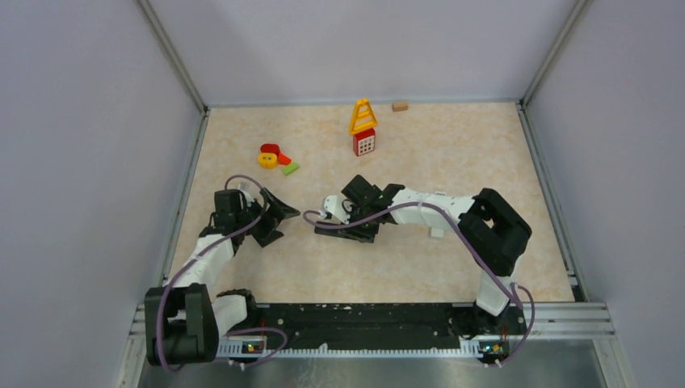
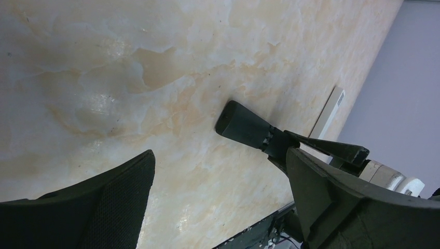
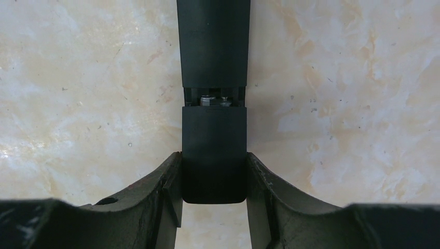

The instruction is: Load the batteries into the remote control

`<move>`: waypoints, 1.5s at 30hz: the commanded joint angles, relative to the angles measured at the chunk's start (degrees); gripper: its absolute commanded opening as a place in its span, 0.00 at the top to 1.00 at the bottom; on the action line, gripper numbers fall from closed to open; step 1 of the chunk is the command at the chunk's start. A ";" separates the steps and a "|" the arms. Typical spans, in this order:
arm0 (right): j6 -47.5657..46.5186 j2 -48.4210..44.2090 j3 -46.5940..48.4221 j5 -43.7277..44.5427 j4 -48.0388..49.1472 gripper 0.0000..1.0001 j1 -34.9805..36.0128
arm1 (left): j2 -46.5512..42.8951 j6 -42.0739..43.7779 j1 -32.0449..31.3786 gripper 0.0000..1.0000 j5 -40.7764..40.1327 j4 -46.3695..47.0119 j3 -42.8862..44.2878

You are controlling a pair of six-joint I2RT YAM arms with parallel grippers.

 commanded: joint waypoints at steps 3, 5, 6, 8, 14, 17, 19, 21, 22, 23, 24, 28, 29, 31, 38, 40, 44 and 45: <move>-0.26 -1.05 1.34 0.48 2.82 0.83 1.00 | 0.26 1.04 0.38 0.01 1.82 2.48 1.89; -0.27 -0.61 1.37 1.25 3.00 0.83 1.13 | 0.31 1.06 0.38 0.01 1.89 2.61 1.87; -0.38 -0.36 1.43 1.59 2.95 0.83 1.19 | 0.34 1.11 0.38 0.01 1.99 2.65 1.86; -0.39 0.24 1.96 2.04 2.49 0.83 1.19 | 0.39 1.11 0.38 0.01 2.11 2.79 1.76; -0.25 1.88 3.48 2.07 0.88 0.82 1.28 | 0.72 1.00 0.38 0.01 2.58 3.16 1.49; -0.14 2.47 3.90 1.69 0.46 0.82 1.25 | 0.78 0.97 0.39 0.01 2.80 3.27 1.40; -0.06 2.70 4.08 1.69 0.58 0.82 1.26 | 0.87 0.98 0.41 0.01 2.91 3.36 1.44; -0.06 2.95 4.42 1.43 0.43 0.81 1.24 | 0.91 1.06 0.43 0.01 2.92 3.36 1.45; -0.08 3.10 4.58 1.36 0.17 0.81 1.31 | 1.02 1.04 0.46 0.01 2.99 3.36 1.46; -0.20 3.21 4.73 1.32 -0.17 0.80 1.33 | 1.09 1.13 0.45 0.01 2.95 3.36 1.45; -0.37 3.36 4.85 1.24 -0.63 0.79 1.40 | 1.10 1.21 0.46 0.01 3.05 3.36 1.45; -0.94 3.79 5.26 1.16 -1.93 0.74 1.61 | 1.31 1.30 0.47 0.01 3.29 3.45 1.45; -0.97 4.04 5.49 1.14 -2.23 0.73 1.64 | 1.43 1.29 0.52 0.01 3.42 3.53 1.45; -0.72 4.55 6.02 1.43 -2.62 0.72 1.68 | 1.71 1.28 0.47 0.01 3.56 3.60 1.45; -1.63 4.03 5.55 1.54 -2.36 0.71 2.13 | 1.85 1.30 0.47 0.01 3.95 3.80 1.53; -2.09 3.79 5.22 1.73 -2.48 0.71 2.32 | 1.84 1.39 0.47 0.01 4.05 3.79 1.45; -2.56 3.46 4.74 2.10 -2.25 0.71 2.38 | 1.84 1.47 0.47 0.01 4.13 3.80 1.36; -2.76 3.36 4.66 2.03 -2.15 0.71 2.38 | 1.84 1.48 0.47 0.01 4.09 3.80 1.29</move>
